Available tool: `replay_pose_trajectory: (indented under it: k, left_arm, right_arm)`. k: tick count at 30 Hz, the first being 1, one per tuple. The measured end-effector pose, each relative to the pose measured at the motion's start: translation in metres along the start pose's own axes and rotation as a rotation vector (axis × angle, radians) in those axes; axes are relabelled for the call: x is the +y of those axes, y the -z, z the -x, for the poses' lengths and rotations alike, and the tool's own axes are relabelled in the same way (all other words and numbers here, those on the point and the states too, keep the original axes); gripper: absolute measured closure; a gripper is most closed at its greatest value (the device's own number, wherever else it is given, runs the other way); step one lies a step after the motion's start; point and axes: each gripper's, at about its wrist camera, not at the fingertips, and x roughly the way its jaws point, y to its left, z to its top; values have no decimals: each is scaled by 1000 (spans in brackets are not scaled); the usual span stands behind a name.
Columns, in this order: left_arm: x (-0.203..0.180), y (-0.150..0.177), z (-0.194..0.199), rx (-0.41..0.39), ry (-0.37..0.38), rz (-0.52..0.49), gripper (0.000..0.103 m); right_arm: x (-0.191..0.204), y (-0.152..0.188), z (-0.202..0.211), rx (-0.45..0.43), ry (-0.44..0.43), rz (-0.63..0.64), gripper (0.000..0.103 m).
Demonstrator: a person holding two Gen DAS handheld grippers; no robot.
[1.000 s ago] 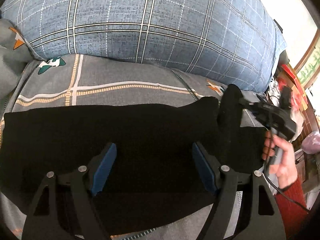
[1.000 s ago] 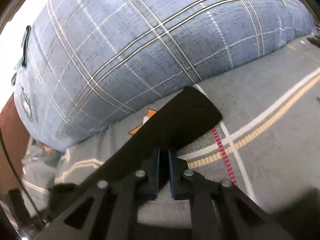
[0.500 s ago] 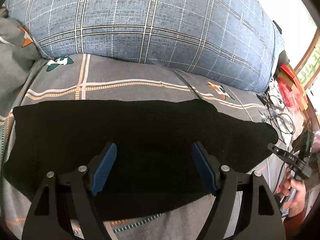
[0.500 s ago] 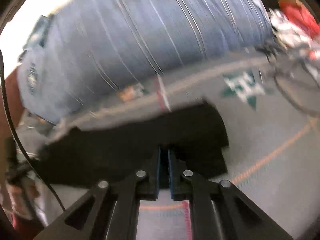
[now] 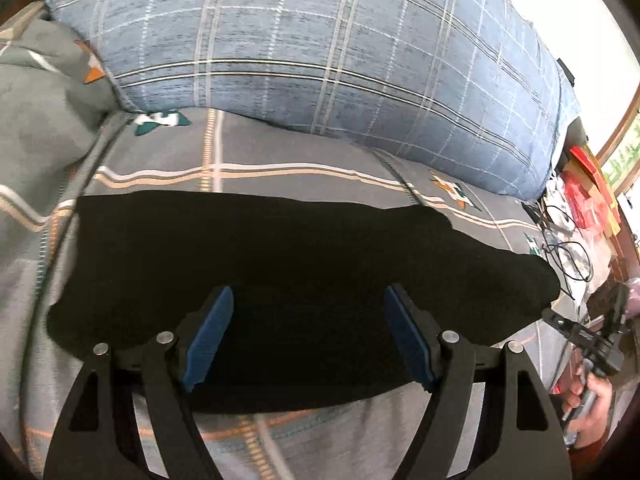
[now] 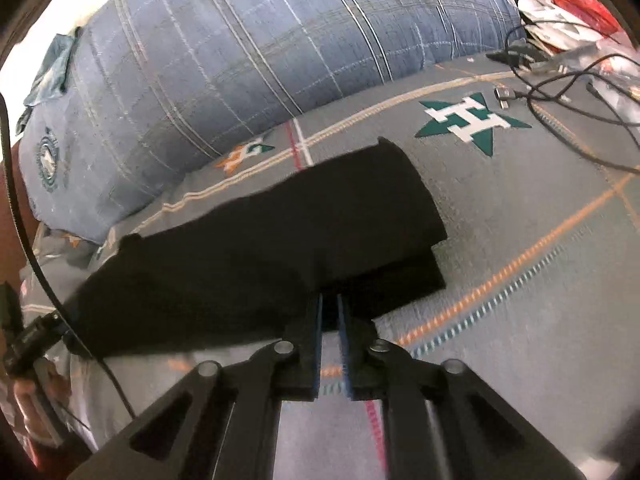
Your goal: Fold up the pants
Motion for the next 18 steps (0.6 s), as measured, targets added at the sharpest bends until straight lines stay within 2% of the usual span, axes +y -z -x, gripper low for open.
replay_pose_trajectory:
  k: [3, 8, 11, 13, 15, 18]
  left_arm:
    - [14, 2, 10, -19, -20, 26, 26]
    - [45, 1, 28, -60, -62, 87, 23]
    - [66, 3, 35, -77, -102, 133, 22]
    - [79, 5, 39, -90, -124, 166, 22]
    - [89, 7, 40, -95, -125, 198, 22]
    - [100, 12, 40, -86, -119, 214, 22]
  right_arm:
    - [19, 6, 12, -4, -65, 48, 76]
    - [81, 13, 3, 23, -258, 174, 66]
    - [124, 14, -15, 34, -283, 282, 65]
    - [150, 6, -31, 26, -311, 304, 64]
    - [172, -7, -48, 31, -333, 311, 57]
    - [199, -26, -70, 3, -318, 342, 48]
